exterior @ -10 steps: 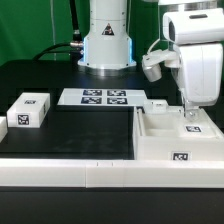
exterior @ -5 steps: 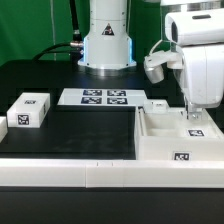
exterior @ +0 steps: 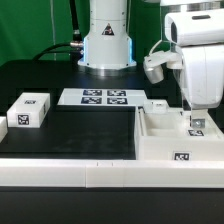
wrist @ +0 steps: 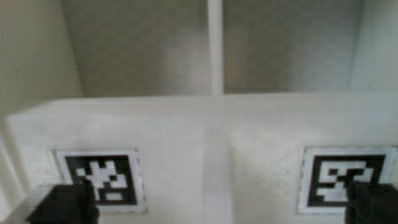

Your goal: Assemble cabinet

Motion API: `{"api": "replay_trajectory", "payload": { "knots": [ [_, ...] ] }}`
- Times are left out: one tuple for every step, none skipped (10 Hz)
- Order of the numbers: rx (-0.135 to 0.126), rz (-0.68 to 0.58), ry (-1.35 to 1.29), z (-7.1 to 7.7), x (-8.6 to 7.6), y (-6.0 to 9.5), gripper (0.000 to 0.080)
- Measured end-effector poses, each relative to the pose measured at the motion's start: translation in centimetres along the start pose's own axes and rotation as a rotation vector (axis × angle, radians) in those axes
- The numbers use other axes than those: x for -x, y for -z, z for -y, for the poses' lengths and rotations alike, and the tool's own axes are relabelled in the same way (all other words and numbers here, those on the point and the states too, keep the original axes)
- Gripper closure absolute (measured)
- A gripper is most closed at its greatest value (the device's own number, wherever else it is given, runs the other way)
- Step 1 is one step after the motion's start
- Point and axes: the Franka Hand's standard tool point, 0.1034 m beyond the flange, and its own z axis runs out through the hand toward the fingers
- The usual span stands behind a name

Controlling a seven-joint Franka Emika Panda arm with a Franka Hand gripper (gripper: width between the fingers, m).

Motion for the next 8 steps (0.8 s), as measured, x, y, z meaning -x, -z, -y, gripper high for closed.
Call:
{"api": "replay_trajectory", "payload": {
  "knots": [
    [0.000,0.000,0.000,0.0,0.0,0.0,0.0011],
    [0.000,0.000,0.000,0.0,0.0,0.0,0.0003],
    [0.001,0.001,-0.001,0.0,0.0,0.1,0.0003],
    [0.005,0.004,-0.006,0.4,-0.1,0.7,0.0002],
    [0.008,0.009,-0.011,1.1,-0.2,1.5,0.0002],
    [0.015,0.012,-0.023,1.9,-0.4,2.2,0.0002],
    [0.025,0.014,-0.030,3.2,-0.7,2.9,0.0002],
    [0.022,0.018,-0.034,4.6,-0.8,3.1,0.0002]
  ]
}}
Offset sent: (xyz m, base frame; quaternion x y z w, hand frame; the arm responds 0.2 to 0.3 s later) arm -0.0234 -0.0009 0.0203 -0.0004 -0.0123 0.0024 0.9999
